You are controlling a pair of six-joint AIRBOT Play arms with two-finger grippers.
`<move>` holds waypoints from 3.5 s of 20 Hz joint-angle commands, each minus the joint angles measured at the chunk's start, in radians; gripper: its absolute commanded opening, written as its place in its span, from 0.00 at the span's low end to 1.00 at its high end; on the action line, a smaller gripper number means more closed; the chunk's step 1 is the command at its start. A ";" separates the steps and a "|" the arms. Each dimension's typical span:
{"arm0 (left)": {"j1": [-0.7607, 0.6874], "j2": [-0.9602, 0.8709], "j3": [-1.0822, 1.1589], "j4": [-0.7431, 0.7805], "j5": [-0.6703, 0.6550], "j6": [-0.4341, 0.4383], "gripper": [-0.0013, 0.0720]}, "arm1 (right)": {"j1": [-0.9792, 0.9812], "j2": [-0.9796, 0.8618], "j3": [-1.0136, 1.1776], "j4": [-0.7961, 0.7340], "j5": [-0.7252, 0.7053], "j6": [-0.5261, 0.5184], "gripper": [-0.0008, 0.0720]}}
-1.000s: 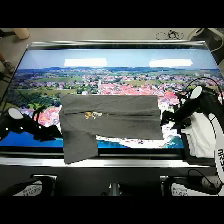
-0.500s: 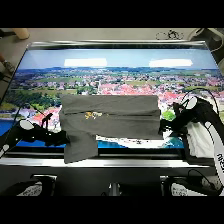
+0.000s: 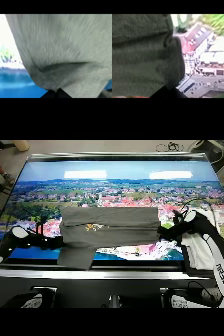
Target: Fold the shirts.
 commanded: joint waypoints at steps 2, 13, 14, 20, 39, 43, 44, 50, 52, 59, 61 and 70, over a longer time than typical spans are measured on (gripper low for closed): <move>0.005 0.004 0.276 0.002 0.092 -0.013 0.04 | 0.012 0.051 0.220 0.023 -0.065 -0.014 0.03; -0.011 -0.659 0.827 -0.080 0.056 -0.101 0.53 | 0.114 -0.439 0.639 -0.031 -0.072 0.169 0.51; -0.007 -0.668 0.842 -0.080 0.028 -0.100 0.75 | 0.108 -0.433 0.643 -0.042 -0.049 0.153 0.82; 0.025 -0.555 0.896 -0.094 -0.075 -0.070 0.72 | -0.005 -0.462 0.650 0.040 0.146 0.124 0.97; -0.650 -0.803 0.885 -0.399 0.224 -0.211 0.05 | 0.223 0.119 0.650 0.305 0.274 0.132 0.04; -0.734 -0.847 0.885 -0.553 0.329 -0.141 0.05 | 0.238 0.153 0.650 0.295 0.262 0.132 0.04; -0.714 -0.830 0.885 -0.527 0.332 -0.133 0.05 | 0.240 0.140 0.650 0.298 0.250 0.132 0.04; -0.362 -0.521 0.885 -0.141 0.197 -0.164 0.05 | 0.420 -0.076 0.650 0.365 0.019 0.114 0.04; -0.218 -0.390 0.885 -0.111 0.158 -0.160 0.05 | 0.506 -0.192 0.650 0.436 -0.095 0.112 0.04; 0.048 -0.097 0.885 -0.080 0.075 -0.114 0.05 | 0.602 -0.418 0.650 0.663 -0.129 0.047 0.99; 0.057 -0.090 0.885 0.000 0.014 -0.114 0.05 | 0.508 -0.356 0.650 0.547 0.035 0.055 0.99; 0.034 -0.092 0.762 0.047 -0.018 -0.100 0.05 | 0.223 -0.257 0.312 0.140 0.142 0.182 0.93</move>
